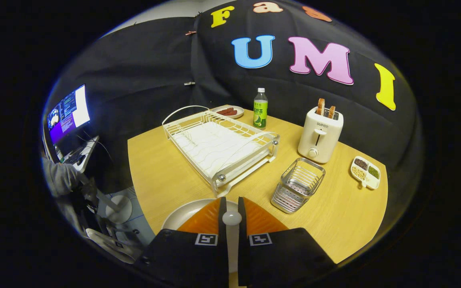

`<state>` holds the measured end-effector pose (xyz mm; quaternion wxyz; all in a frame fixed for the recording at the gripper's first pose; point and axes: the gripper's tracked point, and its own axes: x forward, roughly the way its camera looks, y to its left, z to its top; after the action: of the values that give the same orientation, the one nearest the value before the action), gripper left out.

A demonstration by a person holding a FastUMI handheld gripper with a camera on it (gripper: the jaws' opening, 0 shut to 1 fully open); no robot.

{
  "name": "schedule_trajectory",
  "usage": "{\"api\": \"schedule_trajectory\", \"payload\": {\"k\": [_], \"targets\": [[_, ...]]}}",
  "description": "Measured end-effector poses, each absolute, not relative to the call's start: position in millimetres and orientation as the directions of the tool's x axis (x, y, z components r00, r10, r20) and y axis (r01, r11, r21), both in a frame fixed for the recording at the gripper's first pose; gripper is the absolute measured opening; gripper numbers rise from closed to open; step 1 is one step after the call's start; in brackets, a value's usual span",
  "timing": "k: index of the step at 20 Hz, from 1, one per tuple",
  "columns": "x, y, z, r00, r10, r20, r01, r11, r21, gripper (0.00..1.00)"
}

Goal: Take the plate from the dish rack, then take the spoon from the basket and place it into the plate.

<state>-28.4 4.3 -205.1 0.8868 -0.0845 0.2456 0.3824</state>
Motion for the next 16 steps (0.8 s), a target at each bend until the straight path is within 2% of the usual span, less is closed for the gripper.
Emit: {"api": "schedule_trajectory", "payload": {"k": [7, 10, 12, 14, 16], "targets": [[-36, 7, -214, 0.558, 0.625, -0.546, -0.72, 0.691, 0.055, 0.15], [-51, 6, -227, 0.493, 0.625, -0.605, -0.716, 0.687, 0.126, 0.2], [-52, 5, -229, 0.478, 0.629, -0.613, -0.701, 0.694, 0.166, 0.28], [-50, 8, -227, 0.473, 0.638, -0.608, -0.689, 0.698, 0.196, 0.44], [-44, 10, -221, 0.489, 0.64, -0.593, -0.668, 0.712, 0.218, 0.77]]}}
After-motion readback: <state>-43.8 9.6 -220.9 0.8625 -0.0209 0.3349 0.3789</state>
